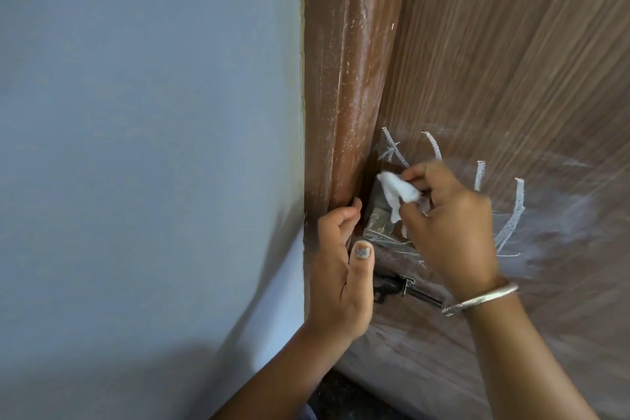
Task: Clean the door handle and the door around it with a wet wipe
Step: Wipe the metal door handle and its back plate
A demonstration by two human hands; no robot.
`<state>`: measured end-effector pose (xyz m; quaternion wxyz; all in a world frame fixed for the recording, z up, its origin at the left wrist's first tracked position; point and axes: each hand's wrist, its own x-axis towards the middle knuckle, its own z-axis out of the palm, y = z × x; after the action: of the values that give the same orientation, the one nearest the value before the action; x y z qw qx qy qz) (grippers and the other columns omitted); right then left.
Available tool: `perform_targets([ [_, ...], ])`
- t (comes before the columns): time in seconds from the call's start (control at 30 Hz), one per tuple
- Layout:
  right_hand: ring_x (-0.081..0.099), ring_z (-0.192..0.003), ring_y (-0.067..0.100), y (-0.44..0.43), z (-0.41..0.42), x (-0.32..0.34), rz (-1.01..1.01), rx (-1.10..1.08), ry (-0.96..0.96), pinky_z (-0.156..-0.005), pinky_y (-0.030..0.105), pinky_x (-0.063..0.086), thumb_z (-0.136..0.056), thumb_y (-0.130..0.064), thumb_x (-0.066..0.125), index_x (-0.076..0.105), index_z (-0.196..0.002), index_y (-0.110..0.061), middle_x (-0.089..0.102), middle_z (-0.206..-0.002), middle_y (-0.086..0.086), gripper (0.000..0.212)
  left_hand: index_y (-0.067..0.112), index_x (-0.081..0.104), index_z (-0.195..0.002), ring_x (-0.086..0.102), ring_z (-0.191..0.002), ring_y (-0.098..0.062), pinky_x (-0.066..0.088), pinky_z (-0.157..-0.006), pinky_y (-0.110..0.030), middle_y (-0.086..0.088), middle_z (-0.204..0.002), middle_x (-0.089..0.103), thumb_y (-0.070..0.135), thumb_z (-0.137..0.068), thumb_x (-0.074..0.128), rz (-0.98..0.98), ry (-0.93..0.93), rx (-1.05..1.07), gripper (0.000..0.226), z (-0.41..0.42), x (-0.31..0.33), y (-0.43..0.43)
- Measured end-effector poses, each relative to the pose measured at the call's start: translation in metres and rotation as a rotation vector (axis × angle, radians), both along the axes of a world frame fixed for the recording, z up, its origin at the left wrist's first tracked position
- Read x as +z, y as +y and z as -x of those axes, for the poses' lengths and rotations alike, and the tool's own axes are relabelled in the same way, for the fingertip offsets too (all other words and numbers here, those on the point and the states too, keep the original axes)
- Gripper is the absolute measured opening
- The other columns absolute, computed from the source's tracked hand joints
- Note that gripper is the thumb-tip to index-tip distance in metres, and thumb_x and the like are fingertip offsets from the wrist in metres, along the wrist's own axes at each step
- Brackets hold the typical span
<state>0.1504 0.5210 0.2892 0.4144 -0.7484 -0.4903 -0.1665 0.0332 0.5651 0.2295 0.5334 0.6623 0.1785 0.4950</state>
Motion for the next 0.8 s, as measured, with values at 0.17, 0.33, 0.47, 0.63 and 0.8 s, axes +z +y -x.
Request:
perform_targets([
  [0.17, 0.057, -0.056, 0.031, 0.004, 0.014, -0.009, 0.306, -0.023, -0.355, -0.045, 0.028, 0.046, -0.056, 0.013, 0.07, 0.068, -0.07, -0.003, 0.06, -0.061, 0.011, 0.022, 0.006, 0.037, -0.124, 0.043, -0.128, -0.005, 0.035, -0.104, -0.022, 0.019, -0.126, 0.047, 0.08, -0.076, 0.029, 0.097, 0.001, -0.072, 0.089, -0.002, -0.009, -0.003],
  [0.33, 0.058, -0.075, 0.024, 0.01, 0.017, -0.01, 0.571, -0.008, -0.365, -0.054, 0.022, 0.032, -0.075, -0.009, 0.06, 0.07, -0.089, -0.015, 0.063, -0.08, 0.004, 0.018, 0.013, 0.037, -0.123, 0.043, -0.128, -0.006, 0.037, -0.102, -0.022, 0.01, -0.129, 0.046, 0.077, -0.079, 0.029, 0.121, 0.022, -0.086, 0.079, -0.001, -0.009, -0.002],
  [0.47, 0.059, -0.088, 0.024, 0.009, 0.008, -0.004, 0.592, 0.091, -0.19, -0.069, 0.03, 0.05, -0.087, -0.016, 0.052, 0.071, -0.101, -0.017, 0.065, -0.094, 0.004, 0.024, 0.012, 0.038, -0.12, 0.046, -0.122, -0.001, 0.036, -0.104, -0.025, 0.016, -0.118, 0.049, 0.076, -0.08, 0.029, 0.104, 0.01, -0.094, 0.076, -0.002, -0.011, 0.0],
  [0.63, 0.058, -0.083, 0.024, 0.007, 0.007, -0.005, 0.647, -0.005, -0.274, -0.061, 0.027, 0.046, -0.081, -0.002, 0.056, 0.071, -0.096, -0.017, 0.065, -0.087, 0.004, 0.026, 0.012, 0.038, -0.12, 0.042, -0.128, -0.007, 0.034, -0.106, -0.026, 0.019, -0.12, 0.047, 0.078, -0.078, 0.029, 0.116, 0.015, -0.097, 0.078, -0.002, -0.013, 0.001],
  [0.8, 0.06, -0.07, 0.026, 0.002, 0.01, -0.004, 0.577, 0.136, -0.258, -0.055, 0.025, 0.049, -0.062, 0.014, 0.066, 0.075, -0.082, -0.014, 0.069, -0.072, 0.003, 0.035, 0.015, 0.039, -0.117, 0.047, -0.123, -0.006, 0.037, -0.102, -0.026, 0.014, -0.117, 0.05, 0.074, -0.081, 0.031, 0.119, 0.004, -0.108, 0.07, -0.002, -0.012, 0.0],
])
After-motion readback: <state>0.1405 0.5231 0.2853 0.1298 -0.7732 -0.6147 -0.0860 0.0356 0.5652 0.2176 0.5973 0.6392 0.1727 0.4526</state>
